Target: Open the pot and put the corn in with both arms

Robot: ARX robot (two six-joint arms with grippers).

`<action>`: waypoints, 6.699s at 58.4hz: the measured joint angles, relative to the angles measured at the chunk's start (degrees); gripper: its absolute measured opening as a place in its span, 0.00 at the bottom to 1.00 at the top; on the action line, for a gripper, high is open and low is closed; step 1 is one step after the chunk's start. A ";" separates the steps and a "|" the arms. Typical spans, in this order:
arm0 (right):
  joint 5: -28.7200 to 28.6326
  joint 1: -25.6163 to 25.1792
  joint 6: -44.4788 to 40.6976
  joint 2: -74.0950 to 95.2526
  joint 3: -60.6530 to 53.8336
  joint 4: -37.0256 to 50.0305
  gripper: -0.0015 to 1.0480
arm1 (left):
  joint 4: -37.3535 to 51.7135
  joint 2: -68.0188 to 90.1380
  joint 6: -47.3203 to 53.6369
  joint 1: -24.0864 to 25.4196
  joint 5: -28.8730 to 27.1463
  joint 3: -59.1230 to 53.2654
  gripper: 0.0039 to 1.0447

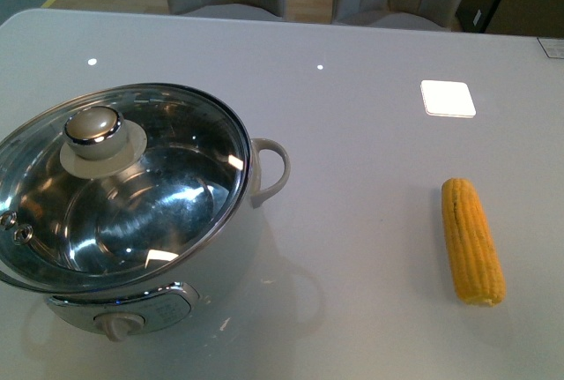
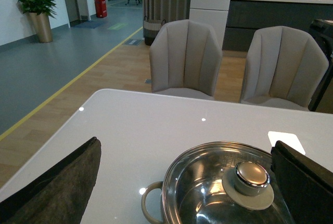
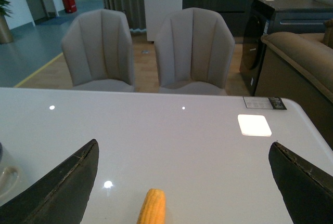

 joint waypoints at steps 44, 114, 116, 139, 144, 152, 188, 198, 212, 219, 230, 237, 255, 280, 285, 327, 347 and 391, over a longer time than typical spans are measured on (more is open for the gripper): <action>0.02 0.00 -0.02 -0.02 0.00 0.00 0.92 | -13.66 7.28 -6.08 -3.30 -9.16 4.92 0.94; 0.02 0.00 0.00 -0.04 0.00 0.00 0.92 | 63.89 107.60 -6.88 -16.85 -6.05 24.92 0.94; 0.02 0.00 0.00 -0.04 0.00 0.00 0.92 | 64.35 108.15 -6.88 -17.03 -6.19 24.76 0.94; 0.02 0.00 0.00 -0.04 0.00 0.00 0.92 | 68.50 114.36 -7.58 -18.38 -9.16 23.56 0.94; 0.02 0.00 0.00 -0.04 0.00 0.00 0.92 | 69.18 114.90 -7.63 -18.75 -9.70 23.52 0.94; 0.00 0.00 0.00 -0.04 0.00 0.00 0.92 | 69.75 115.32 -7.61 -19.30 -10.64 23.50 0.94; 0.02 0.00 0.00 -0.04 0.00 0.00 0.92 | 69.96 115.38 -6.64 -20.06 -12.39 23.37 0.42; 0.00 0.00 0.00 -0.04 0.00 0.00 0.92 | 68.78 114.42 -6.36 -20.04 -12.41 23.34 0.42; 0.00 0.00 0.00 -0.04 0.00 0.00 0.92 | 65.55 111.62 -5.99 -19.45 -12.11 23.28 0.41; 0.00 0.00 0.00 -0.04 0.00 0.00 0.92 | 64.08 109.92 -6.12 -18.95 -12.02 23.28 0.41; 0.00 0.00 0.00 -0.04 0.00 0.00 0.92 | 61.96 106.81 -6.10 -18.01 -12.13 23.30 0.41; 0.00 0.00 0.00 -0.04 0.00 0.00 0.92 | 60.06 103.95 -6.03 -17.55 -12.09 23.54 0.41; 0.00 0.00 0.00 -0.04 0.00 0.00 0.92 | 57.31 98.51 -5.42 -13.75 -10.73 24.98 0.41; 0.00 0.00 0.00 -0.04 0.00 0.00 0.92 | 57.37 97.31 -1.88 6.23 -5.42 24.98 0.41; 0.00 0.00 0.00 -0.04 0.00 0.00 0.92 | 57.40 97.50 -1.90 10.60 -4.09 25.18 0.41; 0.00 0.00 0.00 -0.04 0.00 0.00 0.92 | 71.89 124.39 1.44 30.40 6.97 37.48 0.41; 0.00 0.00 0.00 -0.04 0.00 0.00 0.92 | 77.29 139.69 4.31 29.05 9.79 47.54 0.41; 0.00 0.00 0.00 -0.04 0.00 0.00 0.92 | 79.52 154.48 3.85 28.70 12.28 56.89 0.41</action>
